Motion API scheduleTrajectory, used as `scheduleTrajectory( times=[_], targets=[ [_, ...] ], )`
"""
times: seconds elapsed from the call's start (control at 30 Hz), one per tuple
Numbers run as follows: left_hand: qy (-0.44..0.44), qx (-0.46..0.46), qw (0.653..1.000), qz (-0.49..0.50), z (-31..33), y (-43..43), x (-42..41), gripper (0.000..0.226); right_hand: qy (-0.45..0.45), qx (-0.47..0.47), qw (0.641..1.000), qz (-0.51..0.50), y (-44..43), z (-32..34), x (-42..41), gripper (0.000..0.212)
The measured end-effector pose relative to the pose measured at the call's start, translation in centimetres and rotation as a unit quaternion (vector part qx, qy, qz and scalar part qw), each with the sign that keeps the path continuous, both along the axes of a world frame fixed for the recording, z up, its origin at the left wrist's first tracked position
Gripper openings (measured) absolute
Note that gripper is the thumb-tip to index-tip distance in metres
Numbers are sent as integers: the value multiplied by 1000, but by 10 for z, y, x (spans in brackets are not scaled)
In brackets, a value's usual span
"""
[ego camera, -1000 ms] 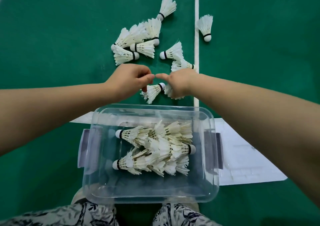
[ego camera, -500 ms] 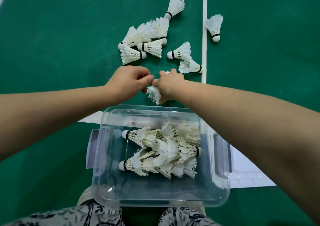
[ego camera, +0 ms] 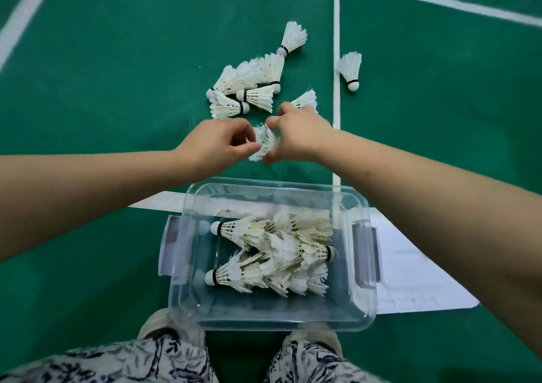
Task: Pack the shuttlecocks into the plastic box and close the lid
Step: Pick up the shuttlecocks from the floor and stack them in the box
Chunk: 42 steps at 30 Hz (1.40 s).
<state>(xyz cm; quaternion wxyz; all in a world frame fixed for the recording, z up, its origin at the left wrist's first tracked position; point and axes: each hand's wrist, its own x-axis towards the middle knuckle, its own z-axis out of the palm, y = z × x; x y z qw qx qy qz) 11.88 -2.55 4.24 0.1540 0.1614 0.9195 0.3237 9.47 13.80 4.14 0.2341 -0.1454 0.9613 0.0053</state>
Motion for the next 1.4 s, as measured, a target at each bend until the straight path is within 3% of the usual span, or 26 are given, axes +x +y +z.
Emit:
scheduleTrajectory(
  times=[0.4, 0.8, 0.9, 1.23, 1.4],
  targets=[
    [66, -12, 995, -74, 48, 11, 47, 15, 31, -21, 999, -2, -5, 77, 67, 55],
    [94, -13, 996, -7, 44, -15, 104, 11, -15, -48, 999, -1, -16, 75, 106, 65],
    [71, -32, 997, 11, 30, -28, 113, 12, -40, -57, 998, -12, -11, 71, 112, 70],
    [-34, -65, 997, 41, -5, -20, 115, 14, -98, -94, 990, 37, 3, 50, 138, 54],
    [-149, -60, 985, 60, -25, -1, 118, 13, -127, -105, 986, 14, 16, 39, 139, 55]
  ],
)
